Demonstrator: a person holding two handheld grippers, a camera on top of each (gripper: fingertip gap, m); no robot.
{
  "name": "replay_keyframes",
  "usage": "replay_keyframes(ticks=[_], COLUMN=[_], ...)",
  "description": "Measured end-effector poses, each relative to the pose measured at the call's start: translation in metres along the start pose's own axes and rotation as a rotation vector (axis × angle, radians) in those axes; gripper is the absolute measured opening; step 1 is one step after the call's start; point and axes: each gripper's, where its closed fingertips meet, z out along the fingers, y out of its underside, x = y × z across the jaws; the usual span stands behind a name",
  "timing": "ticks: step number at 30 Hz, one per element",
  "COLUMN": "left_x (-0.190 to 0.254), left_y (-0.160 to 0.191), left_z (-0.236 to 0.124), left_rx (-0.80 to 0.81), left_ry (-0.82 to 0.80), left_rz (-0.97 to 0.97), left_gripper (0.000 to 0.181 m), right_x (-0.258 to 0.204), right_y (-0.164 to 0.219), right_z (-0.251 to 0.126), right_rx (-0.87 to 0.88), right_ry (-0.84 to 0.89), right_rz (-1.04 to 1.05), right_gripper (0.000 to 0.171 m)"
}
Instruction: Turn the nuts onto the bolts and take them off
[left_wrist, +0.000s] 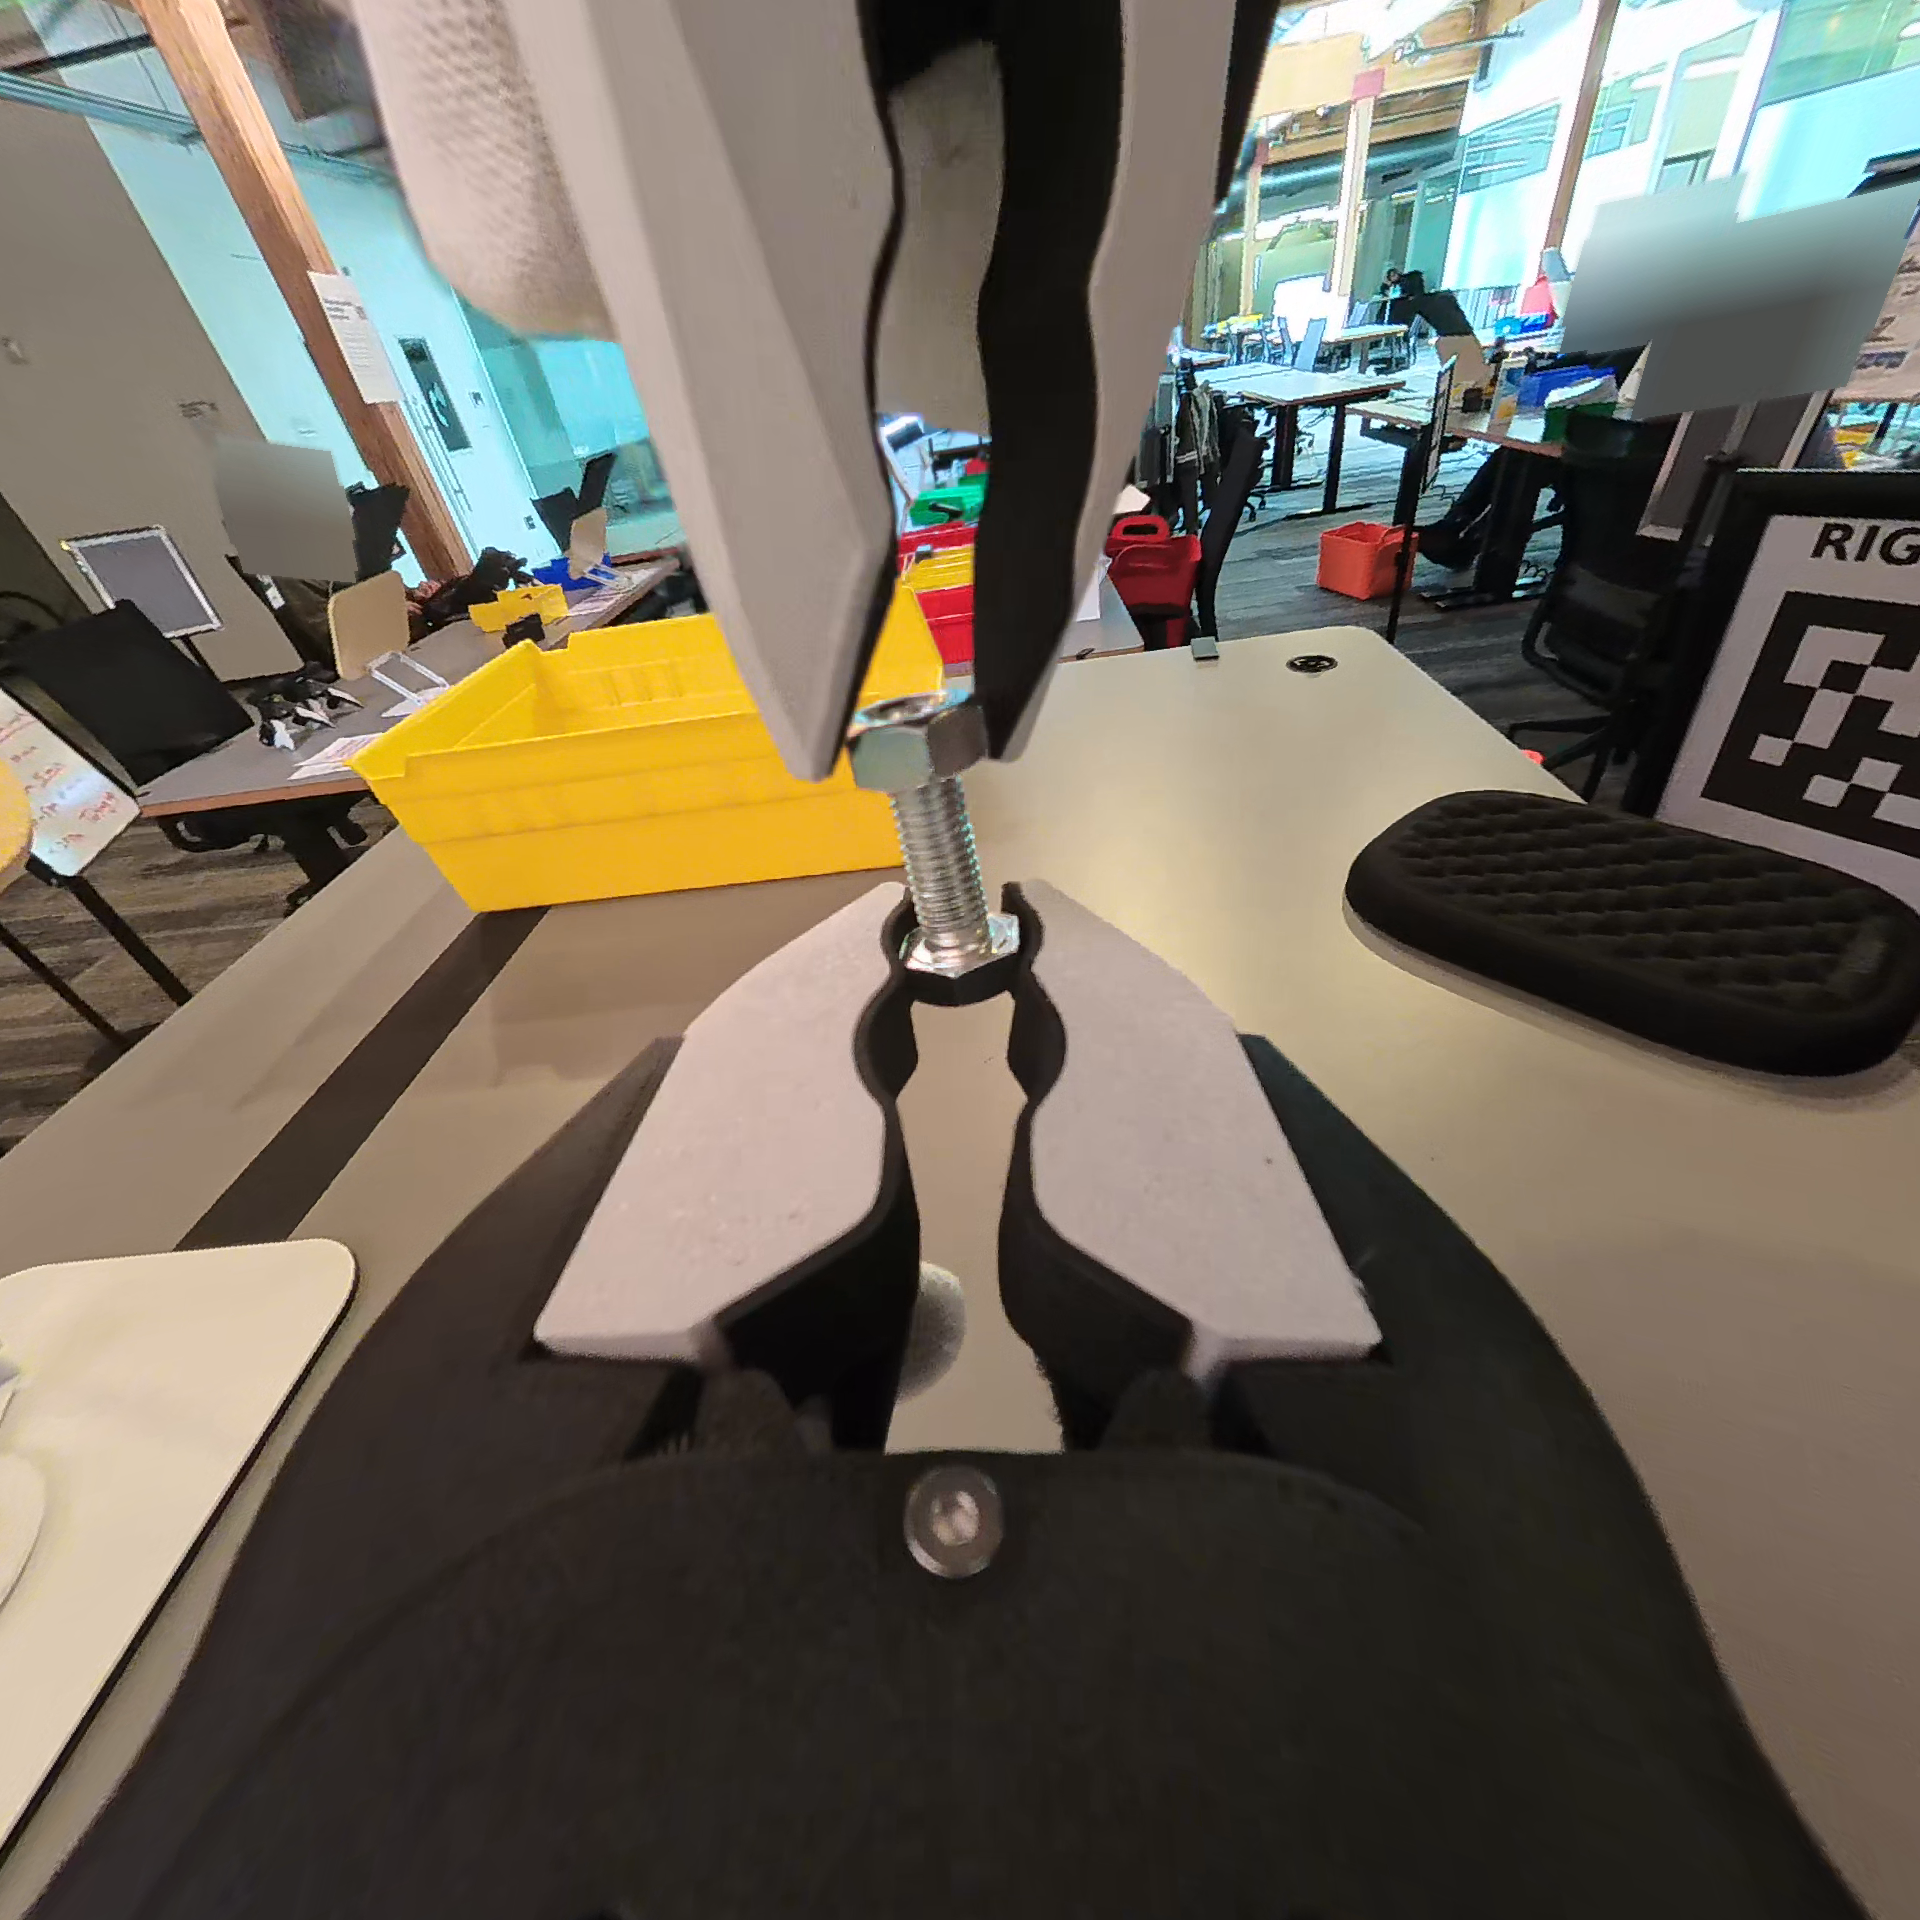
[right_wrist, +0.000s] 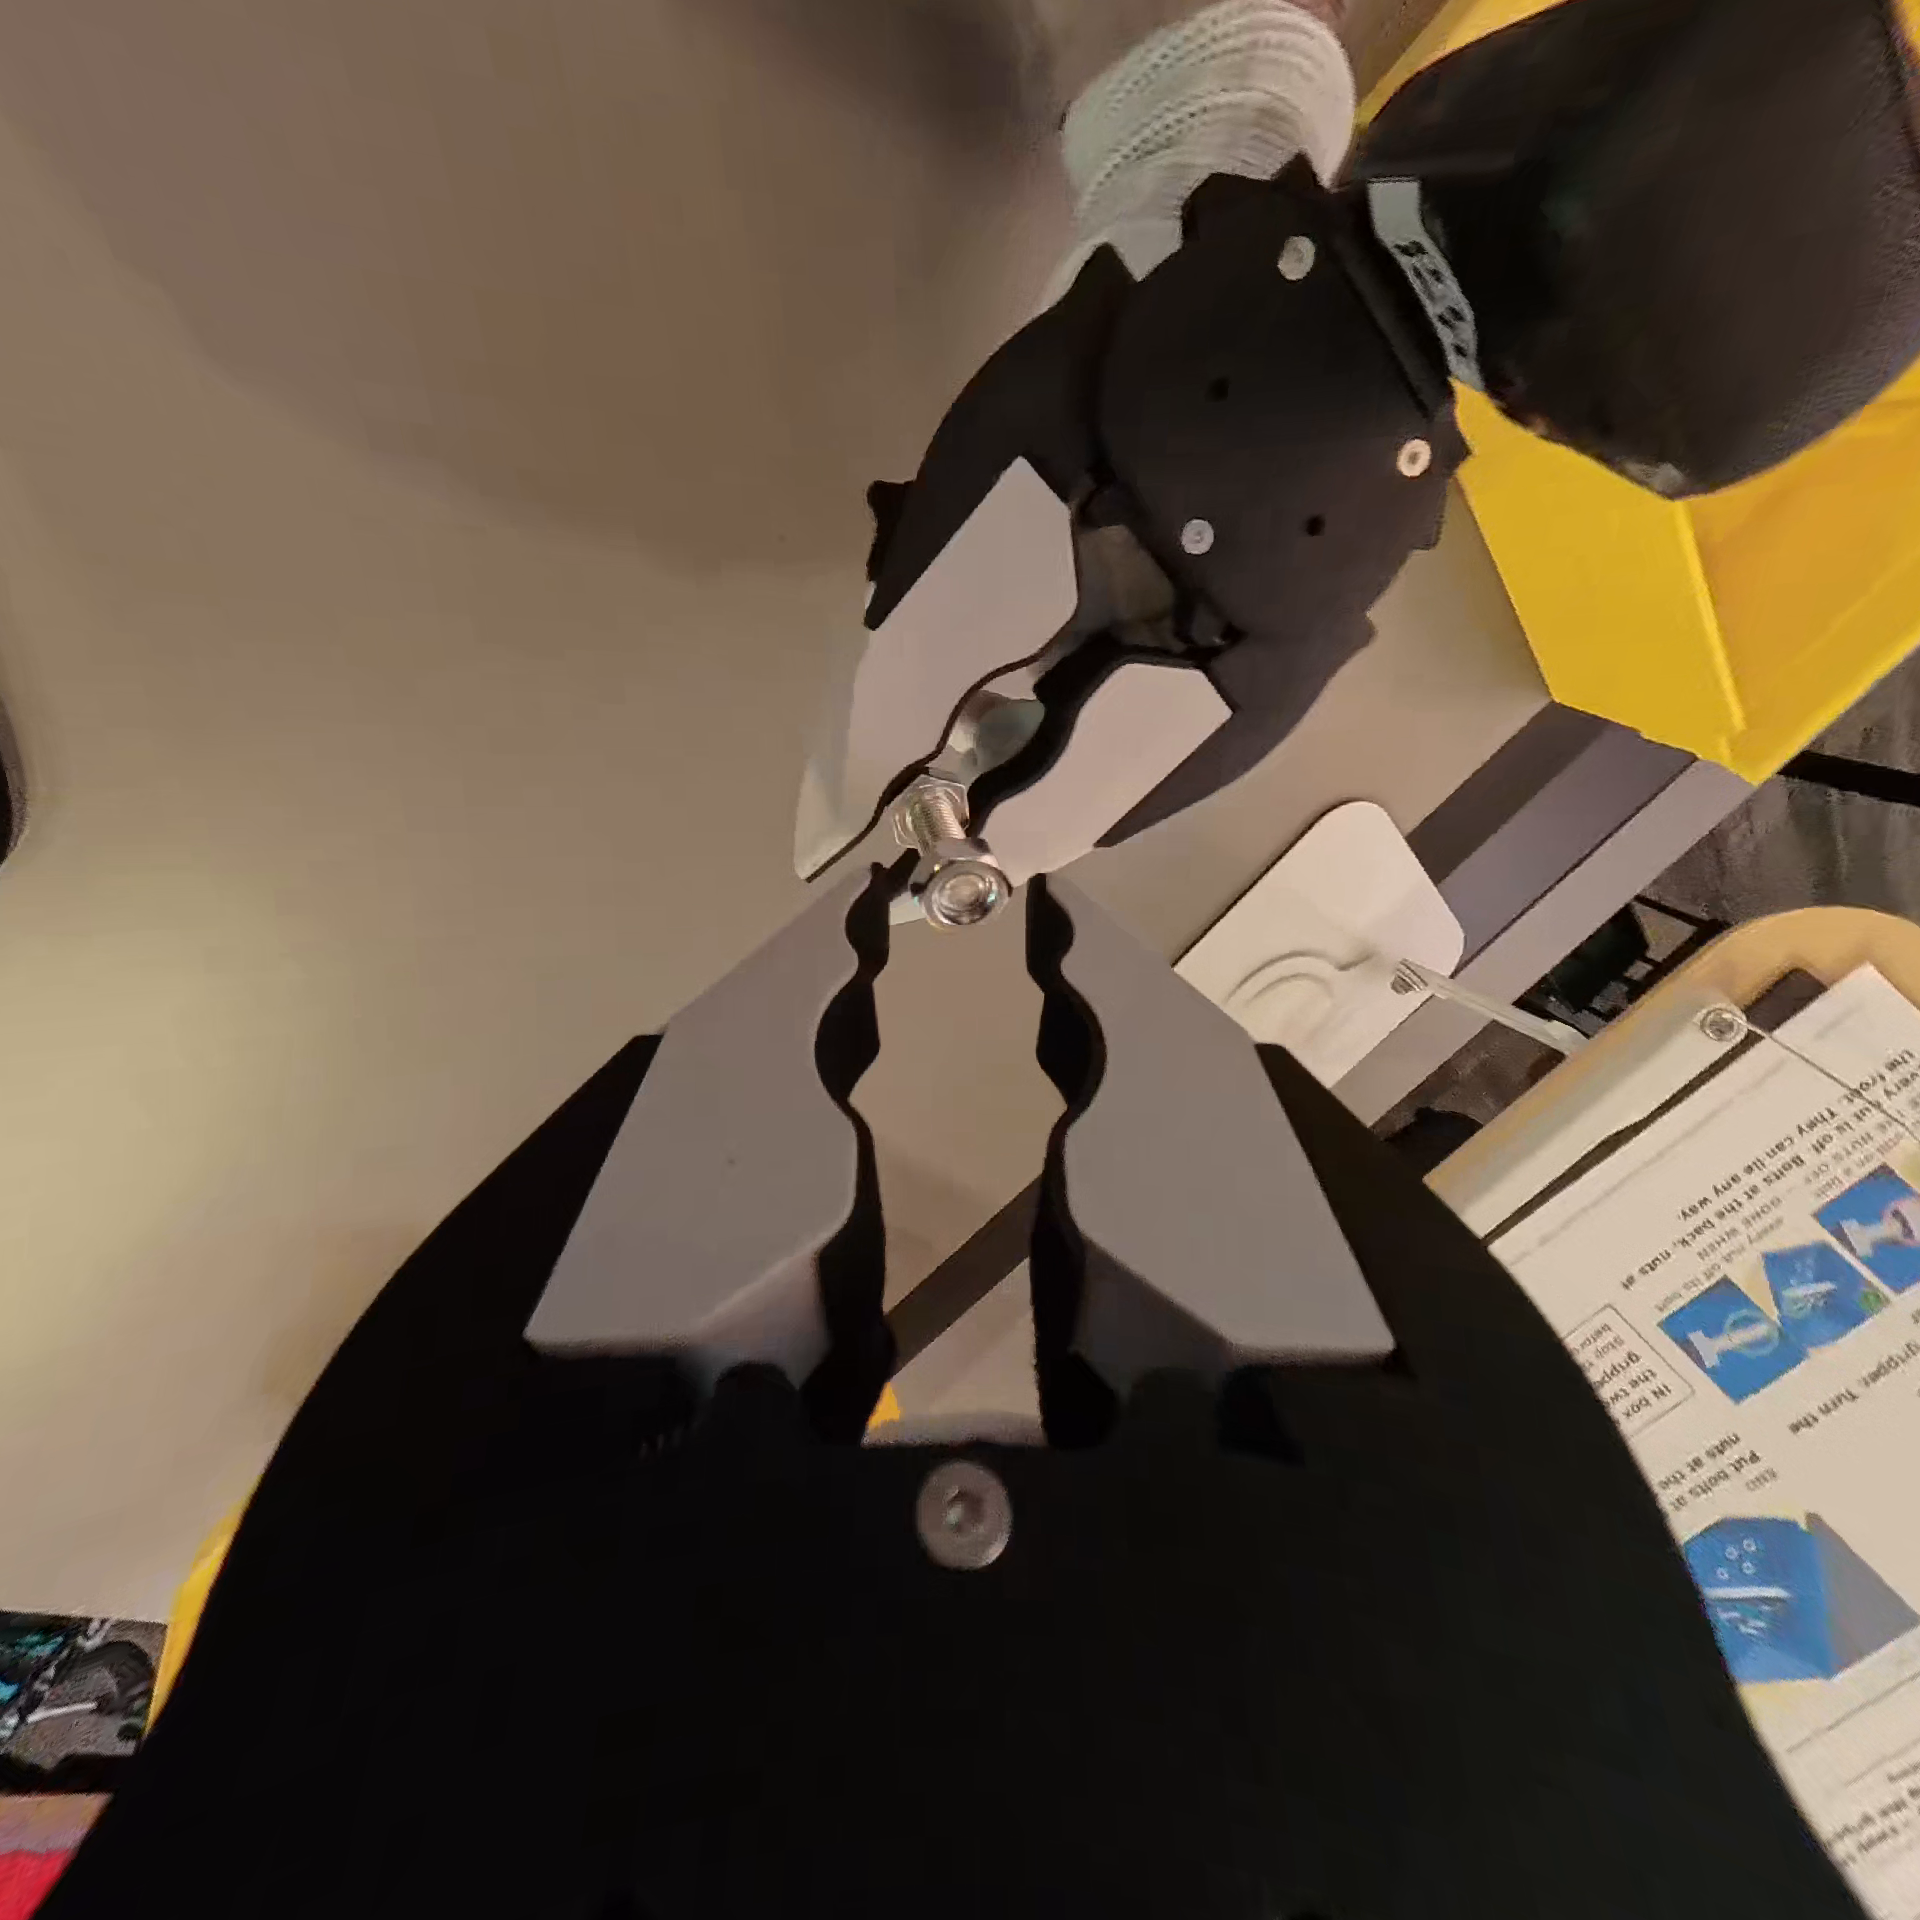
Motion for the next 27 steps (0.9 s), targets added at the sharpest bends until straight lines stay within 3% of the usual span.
replay_keyframes(ticks=[4,7,10,13,15,18,19,20,23,27], left_x=[0.0,-0.005,-0.016,-0.026,-0.026,-0.023,-0.02,-0.019,-0.014,-0.009], left_y=[0.001,0.001,0.004,0.01,0.016,0.018,0.015,0.013,0.009,0.006], left_z=[0.001,0.0,-0.002,-0.003,-0.001,0.003,0.003,0.003,0.002,0.002], left_rx=[-0.005,-0.007,-0.021,-0.053,-0.08,-0.08,-0.07,-0.065,-0.045,-0.037], left_ry=[-0.002,-0.034,-0.098,-0.16,-0.166,-0.151,-0.138,-0.128,-0.101,-0.069], left_rz=[0.007,0.013,0.021,0.039,0.051,0.046,0.041,0.043,0.038,0.036], left_gripper=[0.014,0.014,0.013,0.014,0.014,0.014,0.014,0.014,0.014,0.014], right_x=[0.0,0.002,0.009,0.017,0.015,0.007,0.009,0.01,0.009,0.006], right_y=[0.0,0.002,0.006,0.011,0.014,0.017,0.019,0.018,0.013,0.001], right_z=[0.001,0.002,0.004,0.011,0.015,0.018,0.016,0.013,0.005,0.0], right_rx=[-0.007,-0.01,-0.011,0.023,0.042,0.002,-0.016,-0.01,-0.016,-0.001], right_ry=[-0.006,-0.027,-0.048,-0.062,-0.066,-0.06,-0.038,-0.02,0.011,0.016], right_rz=[-0.013,0.123,0.405,0.865,0.978,0.893,0.817,0.73,0.452,0.198], right_gripper=[0.018,0.017,0.017,0.017,0.017,0.022,0.047,0.054,0.053,0.037])
